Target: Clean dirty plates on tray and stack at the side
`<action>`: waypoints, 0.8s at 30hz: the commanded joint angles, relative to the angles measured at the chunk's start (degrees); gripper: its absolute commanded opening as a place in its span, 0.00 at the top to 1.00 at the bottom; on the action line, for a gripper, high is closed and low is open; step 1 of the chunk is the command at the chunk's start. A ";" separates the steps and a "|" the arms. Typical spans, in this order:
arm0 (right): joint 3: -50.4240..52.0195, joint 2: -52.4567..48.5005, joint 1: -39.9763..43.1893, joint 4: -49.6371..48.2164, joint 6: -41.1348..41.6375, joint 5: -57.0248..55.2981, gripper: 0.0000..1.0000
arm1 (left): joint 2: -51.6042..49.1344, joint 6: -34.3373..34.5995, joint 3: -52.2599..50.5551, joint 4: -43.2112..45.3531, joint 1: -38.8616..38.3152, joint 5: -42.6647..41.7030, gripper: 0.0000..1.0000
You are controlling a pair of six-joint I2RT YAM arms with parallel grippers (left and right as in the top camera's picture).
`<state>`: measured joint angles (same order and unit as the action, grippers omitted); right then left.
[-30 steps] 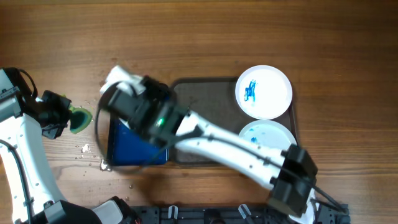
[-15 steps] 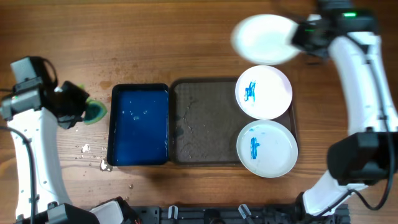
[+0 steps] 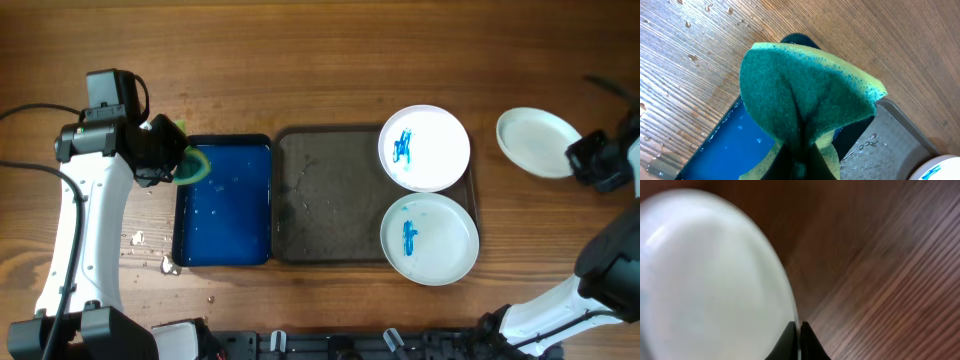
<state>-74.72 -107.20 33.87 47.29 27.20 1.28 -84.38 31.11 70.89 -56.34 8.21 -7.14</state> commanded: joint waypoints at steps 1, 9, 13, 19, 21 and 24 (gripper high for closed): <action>2.78 -2.82 -0.42 -2.38 0.00 1.42 0.73 | -0.13 -0.74 1.44 0.02 -0.22 0.59 0.96; -9.05 -0.22 -2.40 6.56 -5.92 16.04 0.26 | -4.26 -3.93 1.33 -0.39 -0.94 1.68 0.96; -16.52 5.60 -8.15 13.64 -7.89 13.44 0.19 | -10.99 -4.96 1.33 -0.22 -3.52 1.66 0.96; -16.74 8.41 -18.21 17.11 -9.05 13.18 0.13 | -22.43 -8.04 1.33 0.94 -8.07 1.90 0.87; -16.74 8.41 -20.81 17.11 -9.25 12.74 0.13 | -24.39 -8.09 1.33 0.83 -8.31 1.86 0.69; -16.72 8.41 -23.26 17.44 -9.70 12.74 0.11 | -25.03 -8.26 1.33 0.83 -8.33 1.86 0.49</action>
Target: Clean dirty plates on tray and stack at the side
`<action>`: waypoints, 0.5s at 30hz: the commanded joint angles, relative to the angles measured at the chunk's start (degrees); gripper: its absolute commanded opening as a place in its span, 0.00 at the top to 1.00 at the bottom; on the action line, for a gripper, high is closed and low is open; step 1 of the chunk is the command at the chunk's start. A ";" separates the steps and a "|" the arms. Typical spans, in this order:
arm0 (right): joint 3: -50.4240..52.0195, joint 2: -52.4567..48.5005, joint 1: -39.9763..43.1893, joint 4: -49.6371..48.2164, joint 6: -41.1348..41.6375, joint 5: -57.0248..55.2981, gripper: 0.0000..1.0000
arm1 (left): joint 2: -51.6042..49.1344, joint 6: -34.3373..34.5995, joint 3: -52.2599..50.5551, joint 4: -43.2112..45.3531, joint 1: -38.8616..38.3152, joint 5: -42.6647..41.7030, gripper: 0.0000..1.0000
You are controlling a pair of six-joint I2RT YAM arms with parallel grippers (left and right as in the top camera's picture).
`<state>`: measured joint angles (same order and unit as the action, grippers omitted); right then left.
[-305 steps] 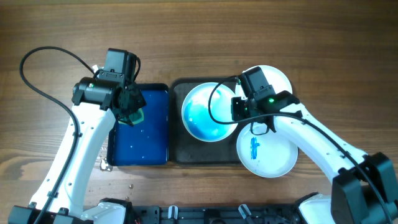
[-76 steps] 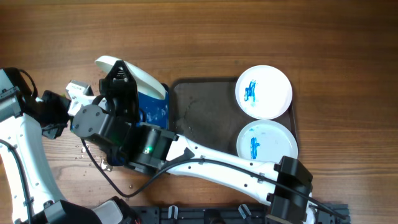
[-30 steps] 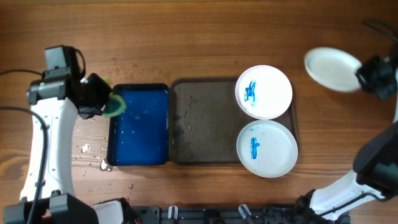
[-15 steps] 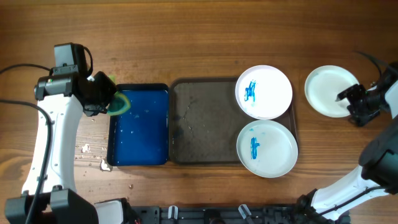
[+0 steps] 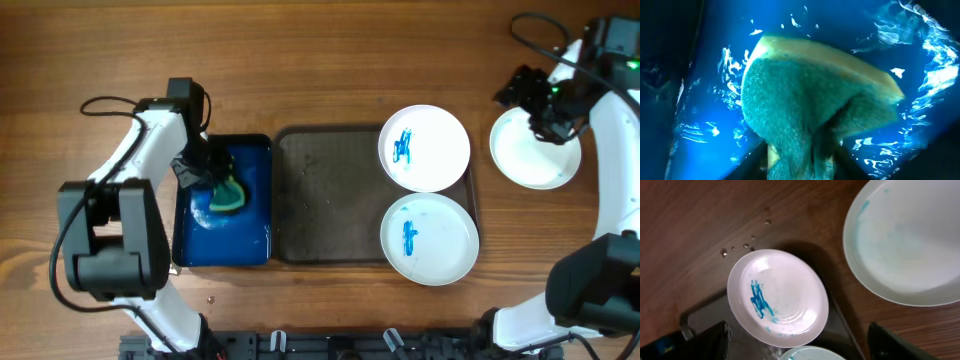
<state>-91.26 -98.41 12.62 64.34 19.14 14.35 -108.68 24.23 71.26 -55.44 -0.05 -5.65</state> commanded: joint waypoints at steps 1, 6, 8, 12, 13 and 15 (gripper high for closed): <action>-0.17 -0.37 -2.62 0.48 -2.21 -0.33 0.10 | -0.72 -1.55 0.96 -0.07 -0.07 0.35 0.42; 3.54 -0.76 -4.42 -0.74 0.13 -5.53 0.12 | -0.72 -1.53 0.96 -0.09 -0.07 0.35 0.41; 7.80 -1.66 -4.42 -1.97 2.64 -6.54 0.13 | -0.72 -1.53 0.96 -0.28 -0.07 0.35 0.40; 15.89 -3.15 -4.42 -6.73 4.39 -6.54 0.25 | -0.72 -1.55 0.96 -0.48 -0.07 0.35 0.38; 17.44 -3.41 -4.42 -7.93 4.39 -6.43 0.34 | -0.72 -1.55 0.96 -0.48 -0.07 0.35 0.38; 20.04 -3.41 -4.42 -11.04 3.72 -4.79 0.51 | -0.74 -1.55 0.96 -0.46 -0.07 0.35 0.37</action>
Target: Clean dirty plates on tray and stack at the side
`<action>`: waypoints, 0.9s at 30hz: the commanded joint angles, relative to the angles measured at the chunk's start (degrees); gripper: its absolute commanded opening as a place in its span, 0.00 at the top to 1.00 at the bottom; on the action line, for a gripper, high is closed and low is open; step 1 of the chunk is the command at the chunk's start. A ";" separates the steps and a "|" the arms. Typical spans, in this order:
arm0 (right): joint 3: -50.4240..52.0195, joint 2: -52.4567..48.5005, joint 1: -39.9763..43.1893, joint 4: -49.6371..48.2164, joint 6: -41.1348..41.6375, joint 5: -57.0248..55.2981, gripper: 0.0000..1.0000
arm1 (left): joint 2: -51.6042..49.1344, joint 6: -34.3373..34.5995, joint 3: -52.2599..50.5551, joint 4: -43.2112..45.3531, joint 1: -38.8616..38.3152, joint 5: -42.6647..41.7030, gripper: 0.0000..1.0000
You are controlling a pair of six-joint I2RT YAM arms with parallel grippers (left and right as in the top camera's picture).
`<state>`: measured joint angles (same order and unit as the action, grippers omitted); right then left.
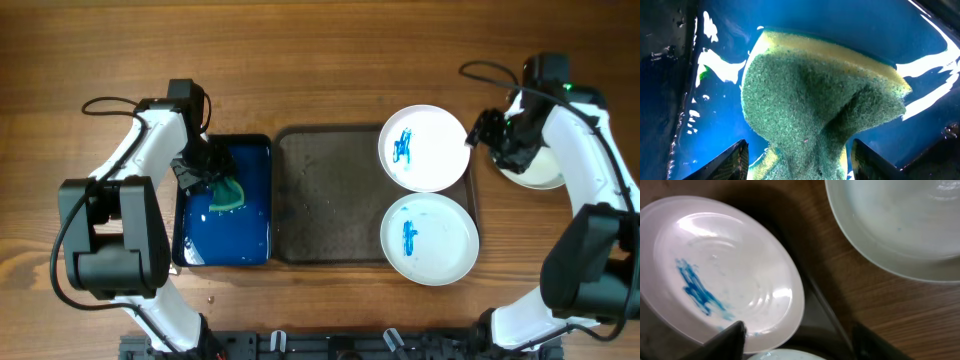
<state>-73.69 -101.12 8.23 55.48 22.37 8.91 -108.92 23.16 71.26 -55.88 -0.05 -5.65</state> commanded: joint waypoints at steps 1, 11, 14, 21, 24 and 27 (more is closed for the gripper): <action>3.48 -0.70 -0.04 -3.61 0.11 1.29 0.54 | -0.48 -0.46 0.96 -0.02 -0.07 0.35 0.38; 10.82 -3.19 -0.85 -18.49 -1.46 8.55 0.55 | -0.48 -0.48 0.96 0.22 -0.11 0.35 0.37; 10.82 -5.92 -2.51 -21.59 -2.67 9.70 0.57 | -0.48 -0.50 0.96 0.22 -0.11 0.37 0.37; 10.80 -6.73 -5.29 -23.69 -2.23 9.66 0.96 | -0.48 -0.48 0.96 0.20 -0.11 0.35 0.44; 10.80 -6.73 -6.12 -22.82 -2.89 9.68 0.96 | -0.48 -0.48 0.96 0.15 -0.11 0.35 0.44; 10.80 -6.71 -10.03 -21.73 -4.17 9.66 0.96 | -0.48 -0.50 0.96 0.07 -0.11 0.35 0.46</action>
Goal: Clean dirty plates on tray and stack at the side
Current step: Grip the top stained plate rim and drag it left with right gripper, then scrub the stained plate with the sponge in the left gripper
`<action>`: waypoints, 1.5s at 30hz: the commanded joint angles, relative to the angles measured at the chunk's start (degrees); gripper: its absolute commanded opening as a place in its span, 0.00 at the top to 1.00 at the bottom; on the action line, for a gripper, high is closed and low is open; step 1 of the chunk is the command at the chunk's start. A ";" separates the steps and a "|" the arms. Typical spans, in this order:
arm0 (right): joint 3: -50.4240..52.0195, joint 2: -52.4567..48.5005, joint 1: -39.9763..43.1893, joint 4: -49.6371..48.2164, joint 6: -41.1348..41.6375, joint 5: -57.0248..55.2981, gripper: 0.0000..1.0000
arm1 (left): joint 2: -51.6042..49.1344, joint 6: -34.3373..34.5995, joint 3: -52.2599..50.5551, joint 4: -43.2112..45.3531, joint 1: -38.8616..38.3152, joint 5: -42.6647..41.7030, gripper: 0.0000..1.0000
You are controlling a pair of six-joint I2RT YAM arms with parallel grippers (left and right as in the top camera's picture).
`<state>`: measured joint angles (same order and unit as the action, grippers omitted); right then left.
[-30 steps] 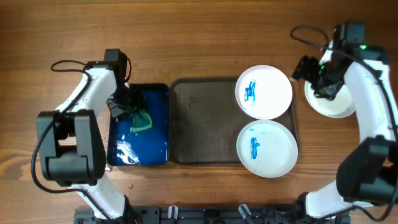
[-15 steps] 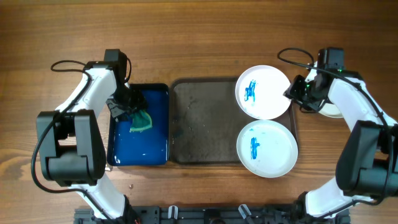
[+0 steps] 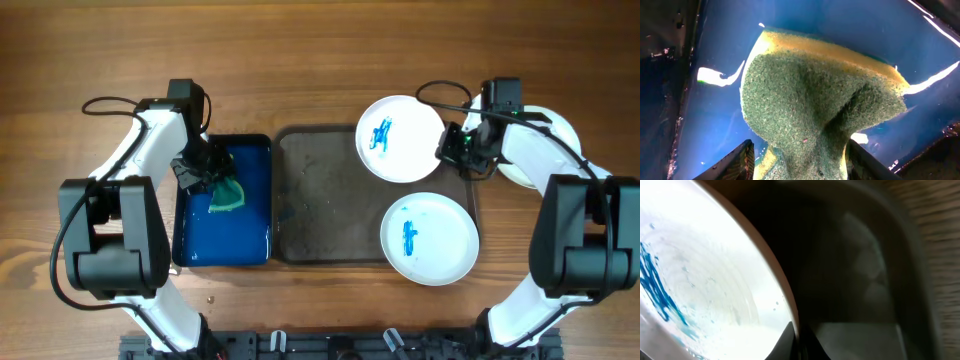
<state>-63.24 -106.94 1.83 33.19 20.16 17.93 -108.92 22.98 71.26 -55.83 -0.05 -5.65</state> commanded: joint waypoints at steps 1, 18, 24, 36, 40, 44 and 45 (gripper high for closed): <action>0.35 -0.90 -4.85 0.52 -2.05 0.63 0.96 | -0.48 -0.33 0.96 -0.13 -0.11 0.35 0.54; 0.35 -0.90 -12.74 -0.63 -1.77 0.59 0.96 | 0.66 -0.04 1.64 -2.40 -0.11 0.35 0.96; 0.35 -0.90 -12.87 -0.52 -3.67 -0.02 0.96 | 12.13 -0.13 5.35 -7.58 -2.03 0.35 0.96; 0.35 -0.90 -22.12 3.26 -7.91 -7.76 0.96 | 17.99 -0.09 5.35 -4.92 -12.72 -0.72 0.96; 0.35 -0.90 -22.49 5.05 -5.03 -7.61 0.96 | 16.15 -0.11 5.35 -2.71 -13.97 -4.72 0.96; 0.35 -0.90 -22.49 5.22 -4.98 -7.56 0.96 | 12.98 -0.31 5.35 0.90 -17.59 -8.57 0.96; 0.35 -0.90 -22.49 5.31 -4.96 -7.56 0.96 | 11.85 -0.31 5.35 2.01 -18.95 -9.62 0.96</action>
<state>-63.35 -106.94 -20.27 37.30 14.70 12.84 -94.00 22.96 76.07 -56.01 -15.38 -10.04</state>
